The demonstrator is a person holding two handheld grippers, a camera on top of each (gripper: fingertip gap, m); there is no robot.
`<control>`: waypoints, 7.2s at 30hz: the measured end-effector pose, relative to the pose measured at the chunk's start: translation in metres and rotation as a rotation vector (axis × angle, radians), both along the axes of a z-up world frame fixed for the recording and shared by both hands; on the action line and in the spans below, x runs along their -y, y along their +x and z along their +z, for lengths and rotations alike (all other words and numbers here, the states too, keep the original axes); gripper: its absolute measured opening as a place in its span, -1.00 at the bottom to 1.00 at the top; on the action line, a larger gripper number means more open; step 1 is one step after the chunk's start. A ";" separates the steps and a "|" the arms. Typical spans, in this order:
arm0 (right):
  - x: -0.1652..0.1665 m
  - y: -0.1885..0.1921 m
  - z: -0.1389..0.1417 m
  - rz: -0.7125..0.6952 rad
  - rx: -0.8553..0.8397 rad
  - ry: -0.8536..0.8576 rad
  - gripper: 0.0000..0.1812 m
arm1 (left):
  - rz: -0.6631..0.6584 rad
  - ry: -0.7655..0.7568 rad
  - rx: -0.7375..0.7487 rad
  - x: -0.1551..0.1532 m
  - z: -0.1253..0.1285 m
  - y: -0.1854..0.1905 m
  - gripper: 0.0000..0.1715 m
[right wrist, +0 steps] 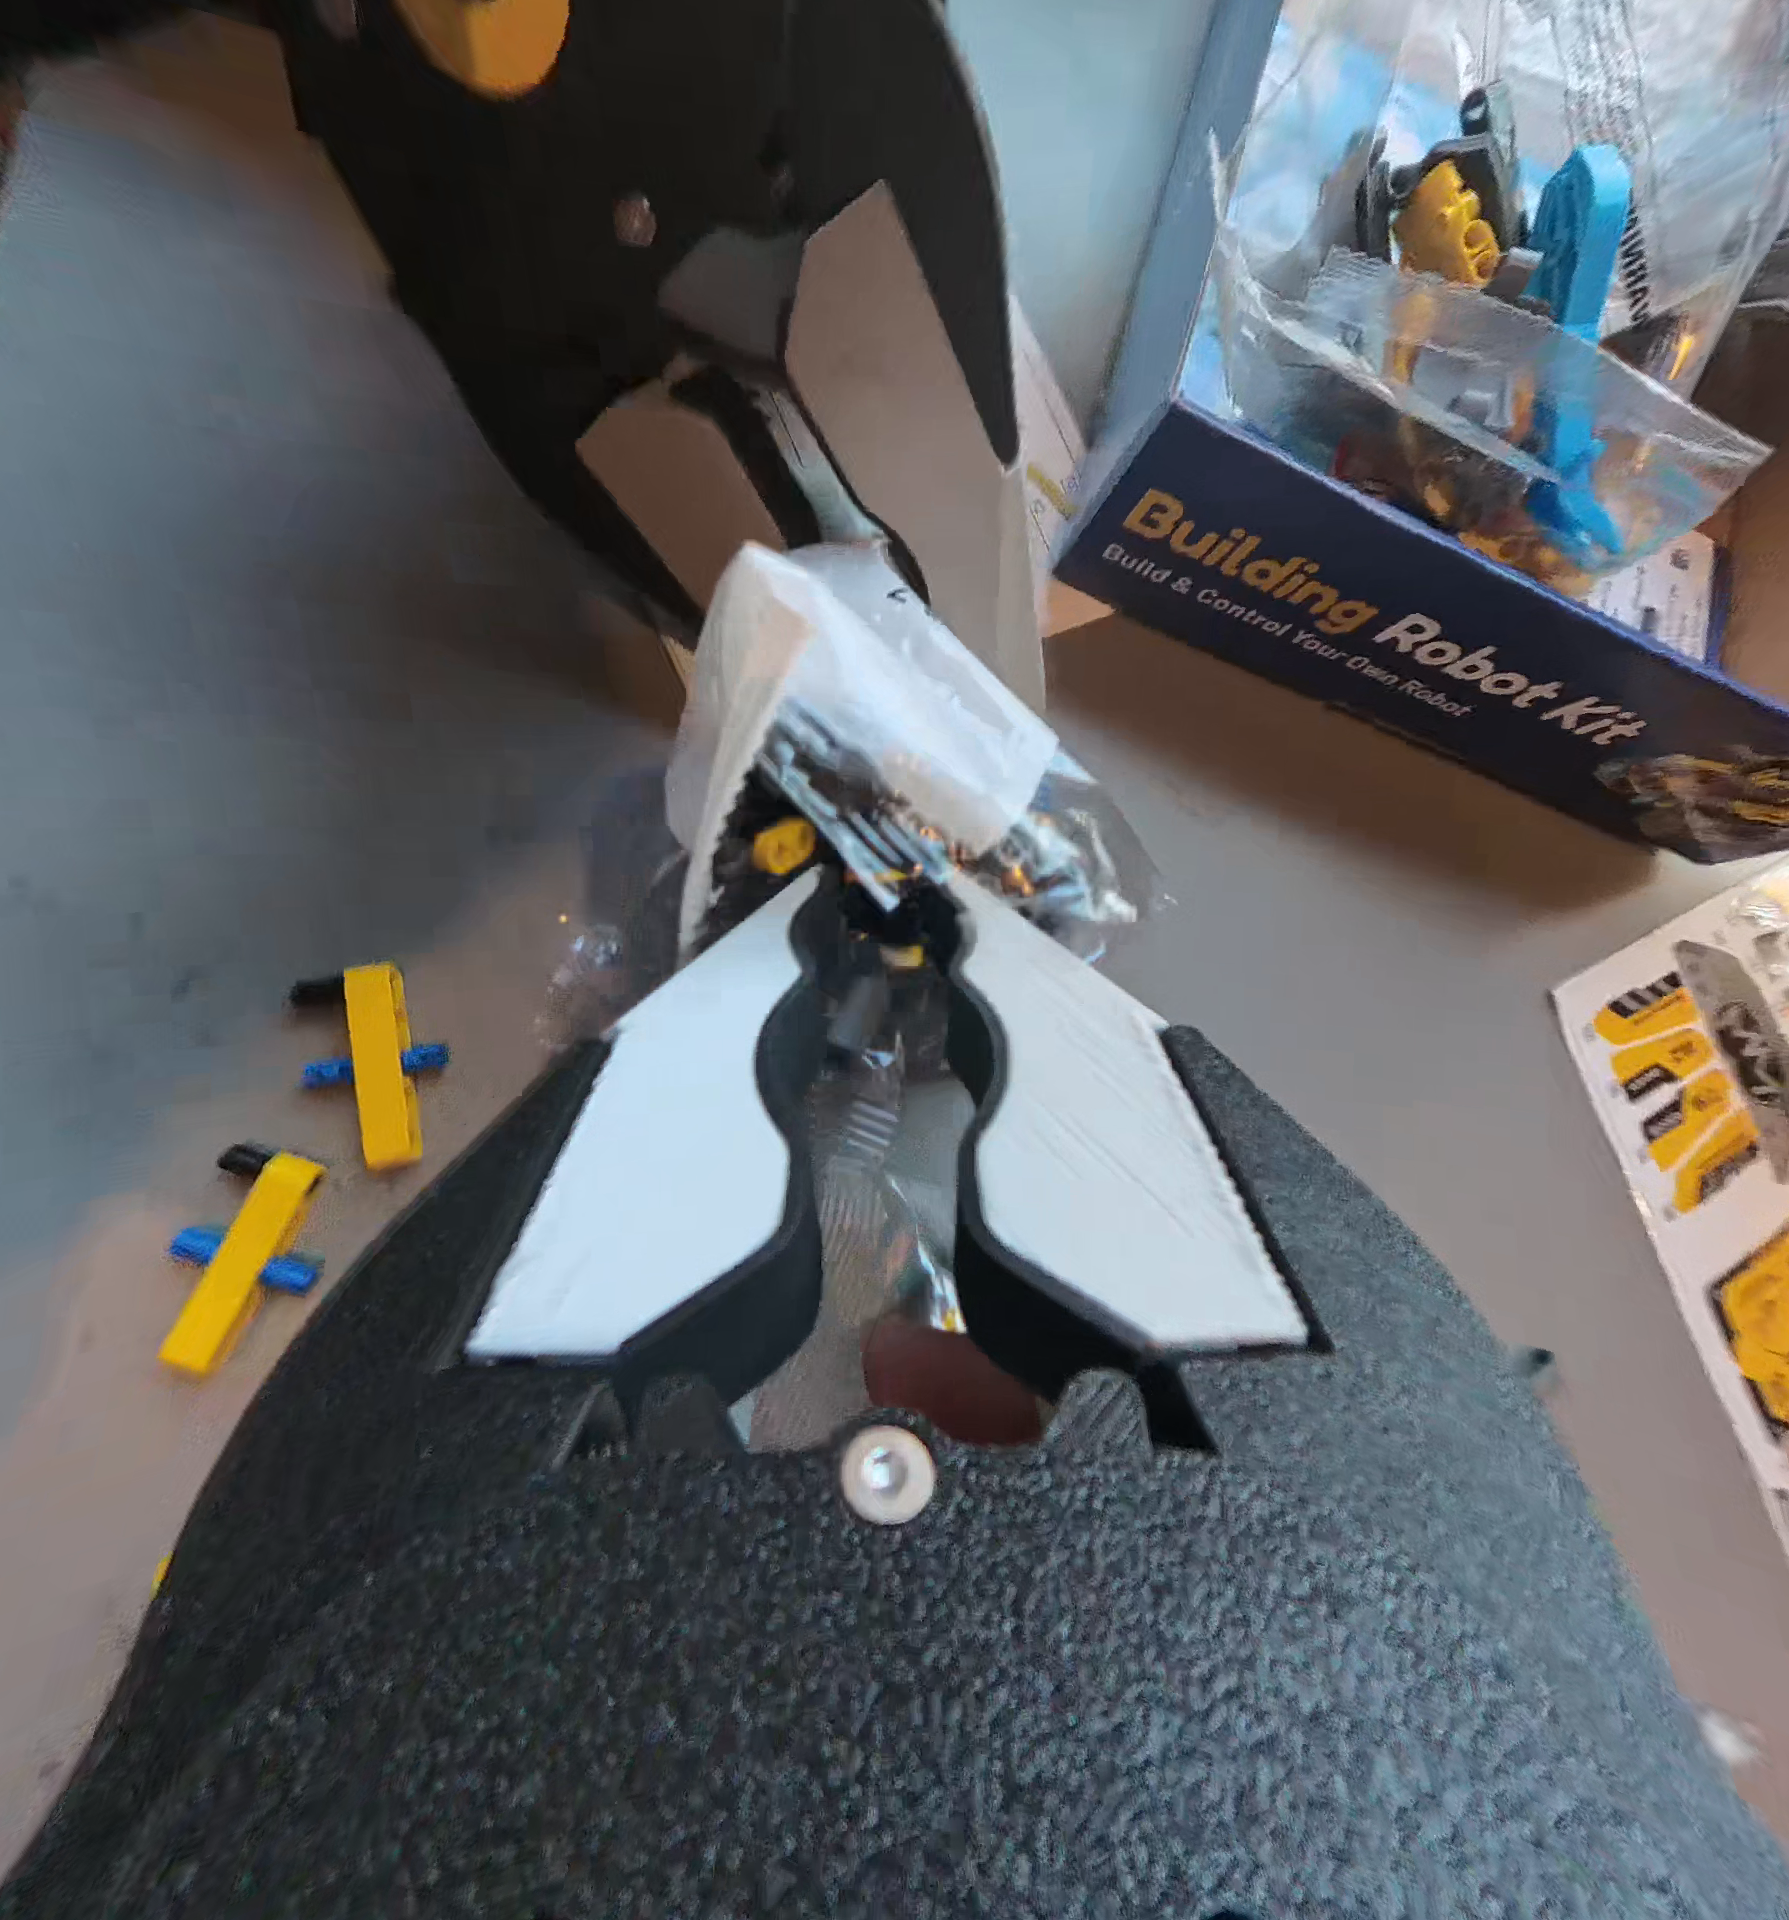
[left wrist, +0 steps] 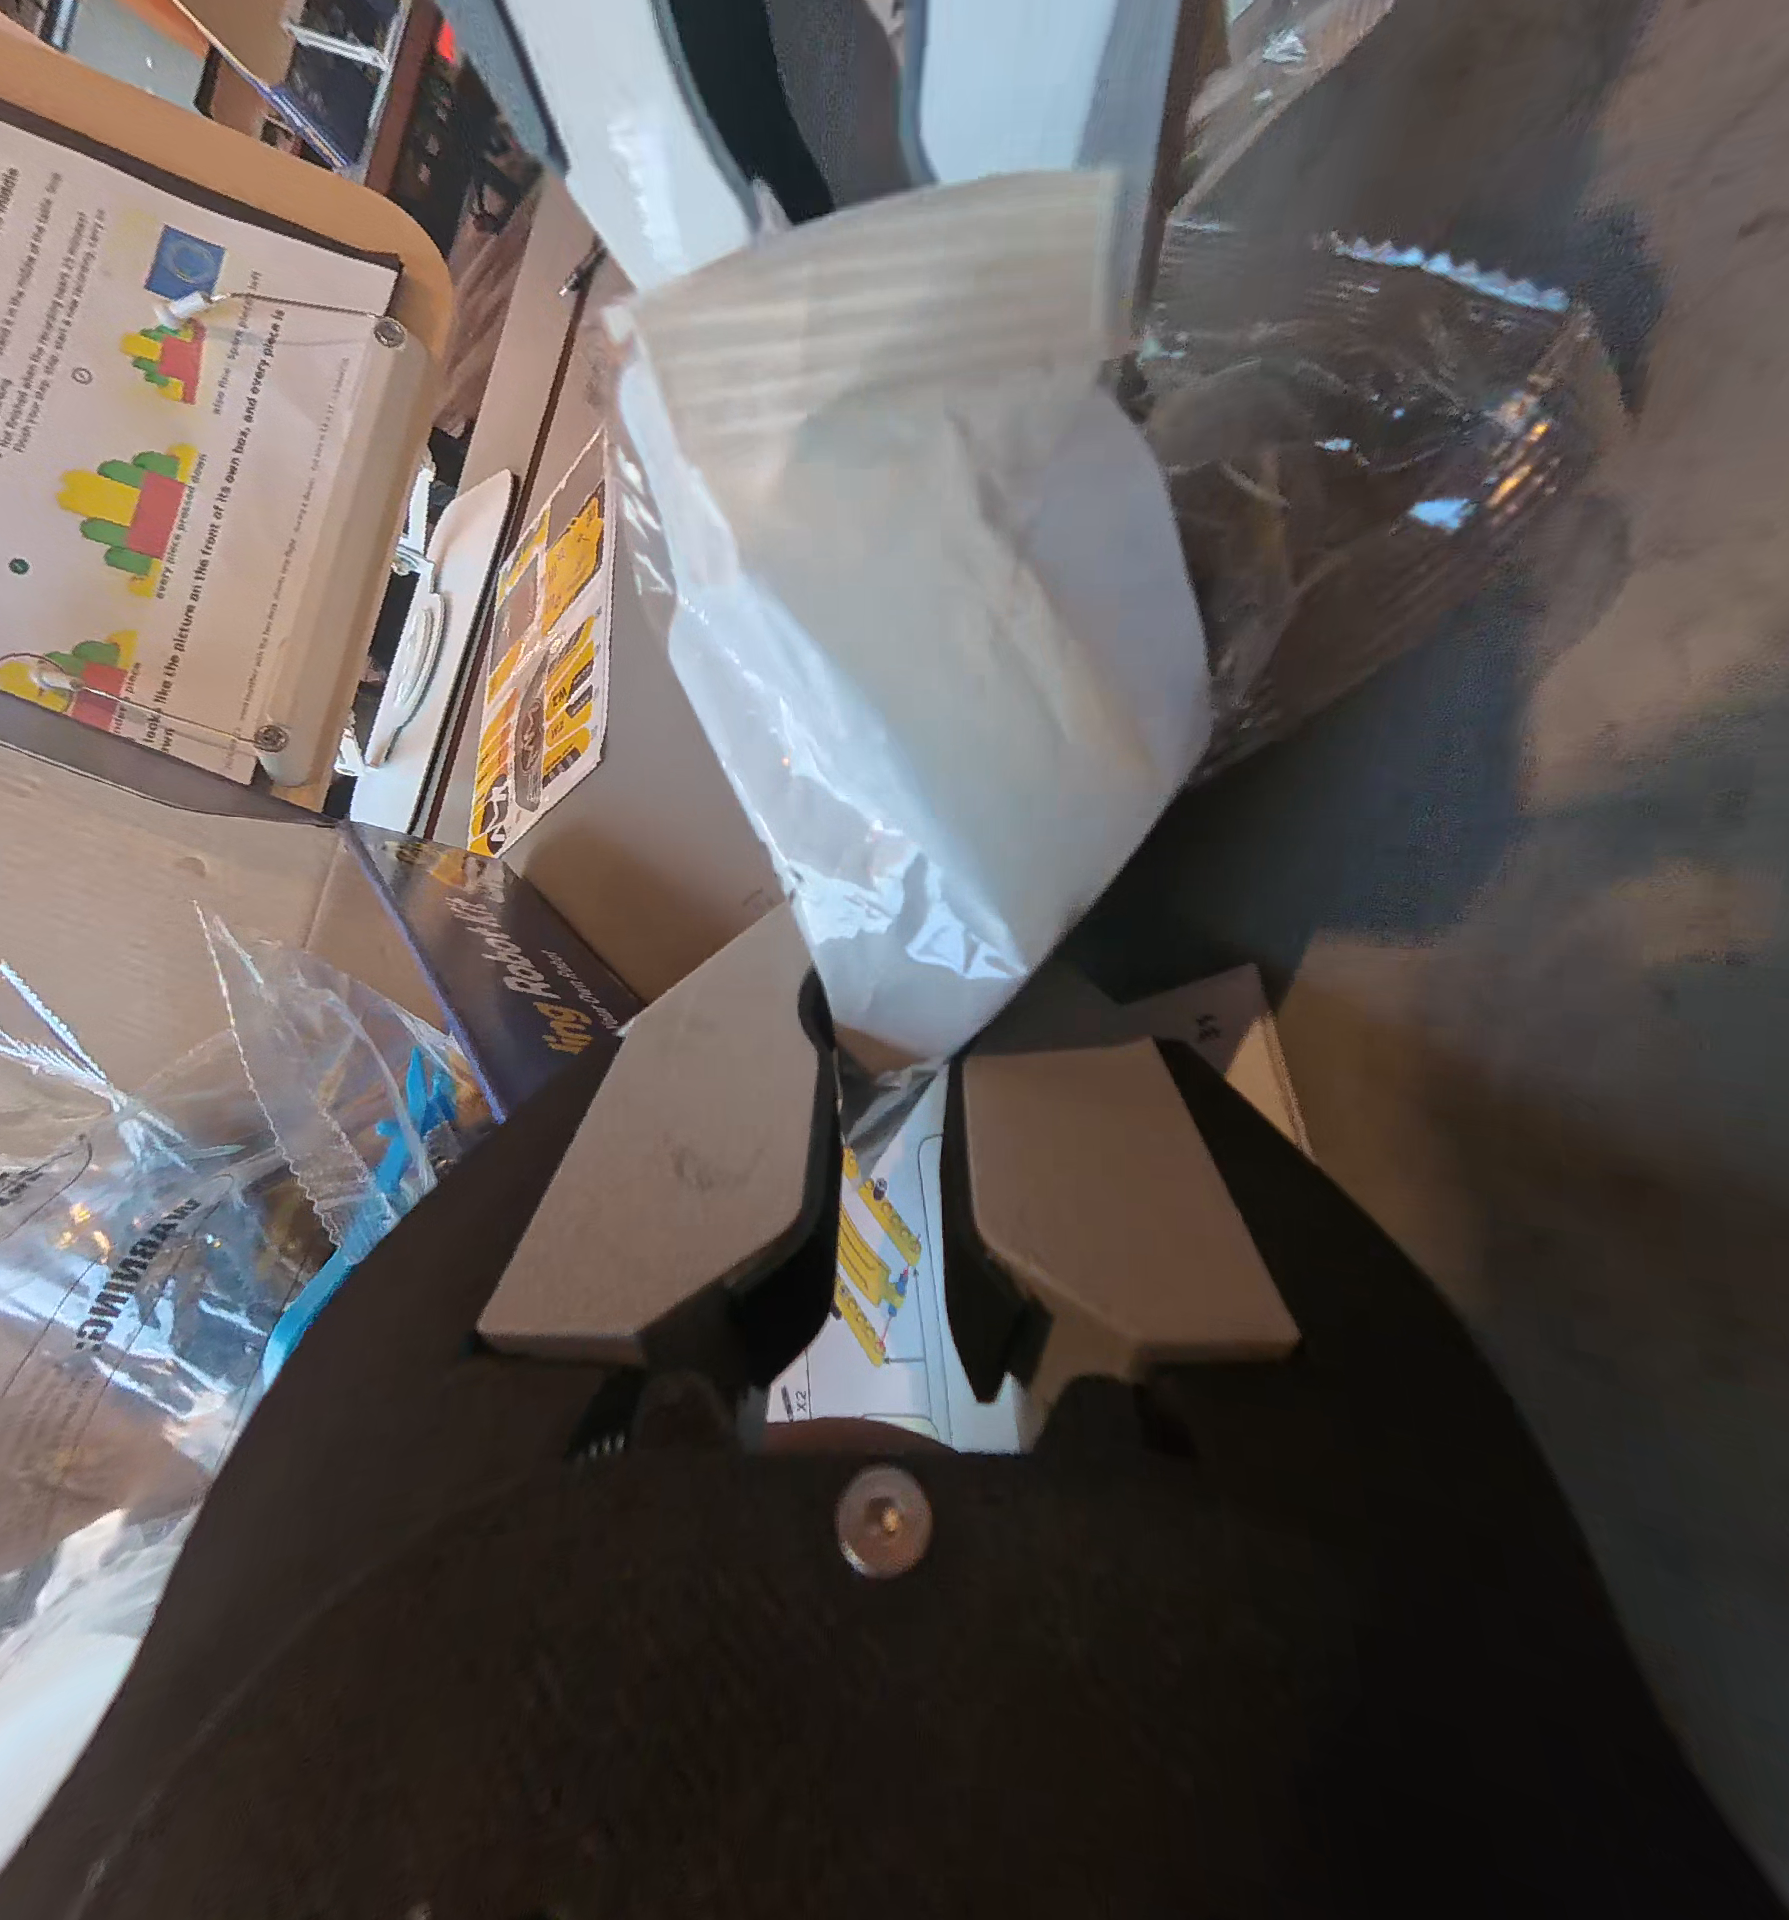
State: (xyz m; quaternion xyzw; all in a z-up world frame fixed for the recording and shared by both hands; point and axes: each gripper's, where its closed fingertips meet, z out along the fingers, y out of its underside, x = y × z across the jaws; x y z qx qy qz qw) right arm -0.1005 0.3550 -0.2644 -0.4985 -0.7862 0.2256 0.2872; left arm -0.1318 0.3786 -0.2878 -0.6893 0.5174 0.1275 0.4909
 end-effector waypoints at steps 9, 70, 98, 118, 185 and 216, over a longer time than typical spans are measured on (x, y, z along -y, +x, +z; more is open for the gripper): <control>-0.009 0.014 0.022 0.023 -0.022 0.050 -0.64 | -0.010 -0.011 0.027 0.001 0.002 0.001 -0.87; -0.027 0.022 0.030 -0.072 -0.010 -0.227 -0.93 | -0.021 0.021 0.057 0.002 0.009 0.001 -0.87; -0.060 0.125 -0.013 -0.526 -0.008 0.162 -0.65 | 0.182 0.118 -0.080 -0.021 0.008 -0.019 -0.65; -0.073 0.109 0.022 -0.528 -0.183 -0.161 -0.91 | 0.074 -0.097 0.170 0.022 0.049 -0.006 -0.05; 0.033 0.118 -0.036 -0.236 0.091 -0.145 -0.93 | 0.003 -0.235 0.783 0.018 0.146 0.009 -0.43; 0.030 0.109 -0.020 -0.276 0.005 -0.232 -0.78 | 0.210 -0.383 0.586 0.091 0.037 -0.059 -0.37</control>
